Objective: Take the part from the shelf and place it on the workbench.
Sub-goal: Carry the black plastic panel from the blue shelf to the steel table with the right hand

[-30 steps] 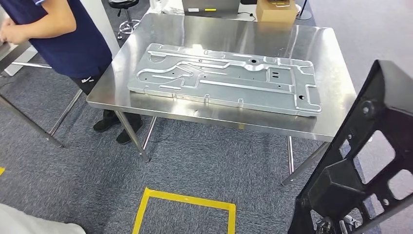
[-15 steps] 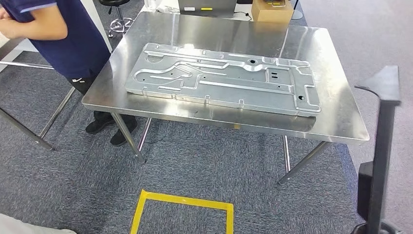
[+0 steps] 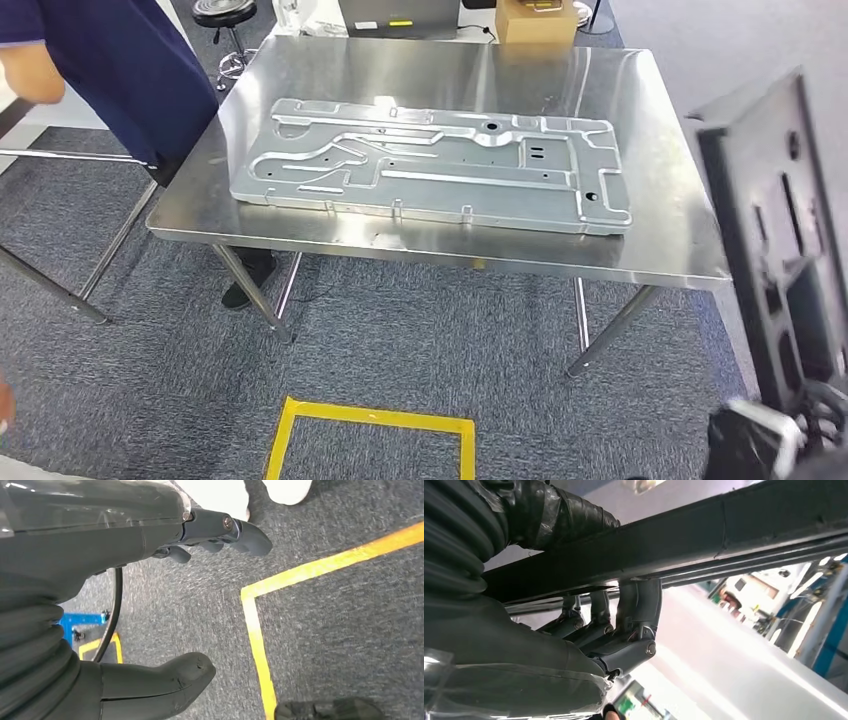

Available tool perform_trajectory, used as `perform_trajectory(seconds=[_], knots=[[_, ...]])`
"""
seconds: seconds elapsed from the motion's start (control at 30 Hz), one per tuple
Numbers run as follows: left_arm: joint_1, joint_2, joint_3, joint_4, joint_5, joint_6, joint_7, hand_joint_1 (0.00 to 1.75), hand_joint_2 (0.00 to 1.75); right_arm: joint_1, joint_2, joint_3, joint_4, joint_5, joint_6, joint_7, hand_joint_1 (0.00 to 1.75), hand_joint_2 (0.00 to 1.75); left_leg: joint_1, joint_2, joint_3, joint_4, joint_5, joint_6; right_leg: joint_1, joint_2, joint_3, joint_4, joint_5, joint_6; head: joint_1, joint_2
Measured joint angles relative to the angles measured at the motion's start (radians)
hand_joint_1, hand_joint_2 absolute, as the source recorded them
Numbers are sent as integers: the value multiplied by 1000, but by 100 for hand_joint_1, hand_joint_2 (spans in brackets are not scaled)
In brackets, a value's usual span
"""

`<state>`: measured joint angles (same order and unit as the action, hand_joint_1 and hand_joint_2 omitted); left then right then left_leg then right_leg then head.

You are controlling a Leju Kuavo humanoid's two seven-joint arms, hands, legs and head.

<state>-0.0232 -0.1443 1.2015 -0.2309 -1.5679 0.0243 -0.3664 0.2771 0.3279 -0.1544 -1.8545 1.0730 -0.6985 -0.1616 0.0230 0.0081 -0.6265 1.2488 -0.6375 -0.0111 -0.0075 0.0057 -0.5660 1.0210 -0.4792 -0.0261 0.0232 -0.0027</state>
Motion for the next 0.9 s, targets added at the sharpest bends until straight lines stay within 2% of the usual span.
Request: perform_trajectory(seconds=[0.03,0.07,0.1,0.13,0.2,0.27,0.37,0.43,0.5,0.53,0.57,0.6,0.63,0.7,0.73,0.8,0.83,0.9], knots=[[0,3,-8,0,0,-2,3,0,175,-31,-13,6,29,37,0,43,175,175,-1,-1,-25,40,-5,1,3,2,0,1,-1,-2,0,0],[-1,7,-15,0,0,-5,6,0,175,-64,-27,16,61,70,0,87,175,175,-1,-1,-33,44,11,3,6,4,0,3,-2,-3,0,0],[-2,10,-22,0,0,-8,10,0,175,-98,-43,28,94,101,0,132,175,175,-2,-1,-22,7,45,7,8,7,1,5,-2,-3,0,0],[-4,13,-30,0,0,-10,13,0,175,-133,-58,43,126,130,1,172,175,175,-4,-2,4,-59,88,13,10,9,2,7,-4,-3,0,0],[-10,19,-45,0,0,-13,17,0,175,-188,-86,72,180,180,3,228,175,175,-10,-2,53,-180,142,24,15,11,2,11,-6,1,0,0],[-14,23,-57,0,0,-14,21,0,175,-236,-109,102,227,214,30,267,175,175,-16,-2,64,-217,149,30,16,10,-1,13,-6,9,1,0],[-17,26,-78,1,0,-23,25,0,175,-320,-151,169,311,257,126,326,175,175,-9,3,67,-233,162,43,14,11,-8,22,-12,24,1,0],[-21,28,-92,2,0,-29,26,0,175,-374,-171,220,370,269,169,353,175,175,-3,5,70,-243,171,52,10,7,-42,94,-57,35,2,0],[-23,30,-105,2,0,-33,26,0,175,-421,-184,263,429,271,189,372,175,175,-3,5,67,-243,173,55,1,2,-106,225,-115,46,2,0],[-22,31,-109,2,0,-33,26,0,175,-435,-189,280,452,271,193,378,175,175,-2,4,67,-243,172,54,-3,1,-131,273,-125,50,2,0],[-22,31,-112,2,0,-33,26,0,175,-444,-194,294,472,271,194,383,175,175,-2,2,68,-242,171,53,-8,-1,-140,286,-116,53,2,0],[-21,31,-115,2,0,-33,27,0,175,-452,-199,307,485,271,194,387,175,175,-1,-1,70,-240,169,50,-11,-2,-129,256,-86,55,2,0],[-21,31,-118,3,0,-33,27,0,175,-460,-204,318,496,271,194,391,175,175,1,-3,73,-239,167,46,-13,-3,-101,189,-43,56,2,0],[-21,32,-124,3,0,-33,27,0,175,-478,-213,336,515,271,193,396,175,175,0,-4,74,-235,161,35,-12,-7,-46,61,11,51,2,0],[-21,32,-127,3,0,-33,27,0,175,-485,-216,343,522,271,193,397,175,175,0,-4,72,-234,160,29,-9,-7,-32,25,19,47,2,0],[-22,34,-130,3,0,-33,27,0,175,-492,-221,354,534,270,194,398,175,175,-2,-3,69,-237,160,15,-2,-4,-33,13,15,38,1,0],[-22,35,-130,3,0,-33,26,0,175,-493,-222,358,539,270,194,399,175,175,-1,-2,69,-238,158,9,-3,-3,-33,10,16,32,1,0],[-22,35,-131,3,0,-33,25,0,175,-503,-224,368,550,269,201,399,175,175,1,-3,57,-207,134,1,-6,-3,-28,2,19,16,1,0]])
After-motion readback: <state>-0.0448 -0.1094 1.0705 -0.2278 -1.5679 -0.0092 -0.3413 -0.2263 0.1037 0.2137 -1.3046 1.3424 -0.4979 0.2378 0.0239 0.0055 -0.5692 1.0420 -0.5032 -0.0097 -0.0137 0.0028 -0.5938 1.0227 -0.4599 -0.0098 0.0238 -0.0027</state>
